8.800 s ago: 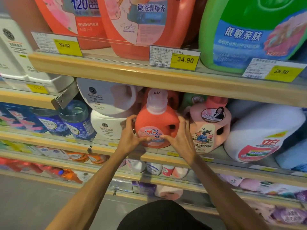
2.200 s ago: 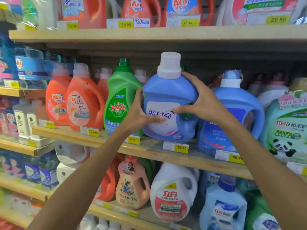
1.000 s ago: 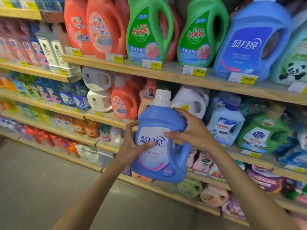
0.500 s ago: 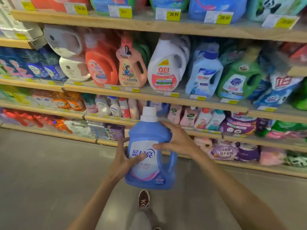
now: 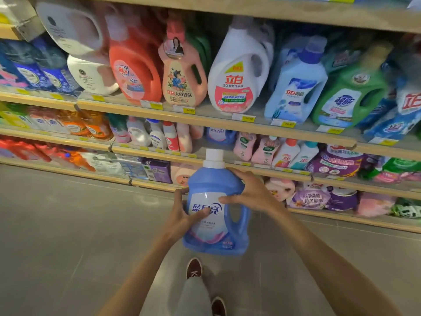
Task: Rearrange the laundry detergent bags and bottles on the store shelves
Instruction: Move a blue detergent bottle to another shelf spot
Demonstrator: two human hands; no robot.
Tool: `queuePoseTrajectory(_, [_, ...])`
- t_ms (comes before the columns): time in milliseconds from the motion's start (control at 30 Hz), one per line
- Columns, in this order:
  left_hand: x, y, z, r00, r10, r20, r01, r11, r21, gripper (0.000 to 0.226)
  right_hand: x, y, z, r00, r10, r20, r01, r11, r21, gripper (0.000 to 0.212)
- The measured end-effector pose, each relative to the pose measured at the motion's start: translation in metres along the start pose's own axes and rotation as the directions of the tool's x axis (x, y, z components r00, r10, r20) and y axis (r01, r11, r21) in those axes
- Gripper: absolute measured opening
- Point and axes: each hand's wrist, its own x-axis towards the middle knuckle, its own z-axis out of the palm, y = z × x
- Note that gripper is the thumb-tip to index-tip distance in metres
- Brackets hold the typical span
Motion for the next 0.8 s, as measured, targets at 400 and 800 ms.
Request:
queuePoseTrajectory(400, [0.121,-0.047,-0.041,0.997,0.024,0.069,-0.028,0.998,0.049,0.075,0.093,0.053,0.043,0.975,0.189,-0.113,-0.181,0.98,0.08,0.078])
queuePoseTrajectory(800, [0.273,-0.135,-0.034,0.99,0.139,0.023,-0.139,0.99,-0.007,0.083,0.21,0.18,0.081,0.975,0.06,-0.216,-0.051,0.998,0.046,0.075])
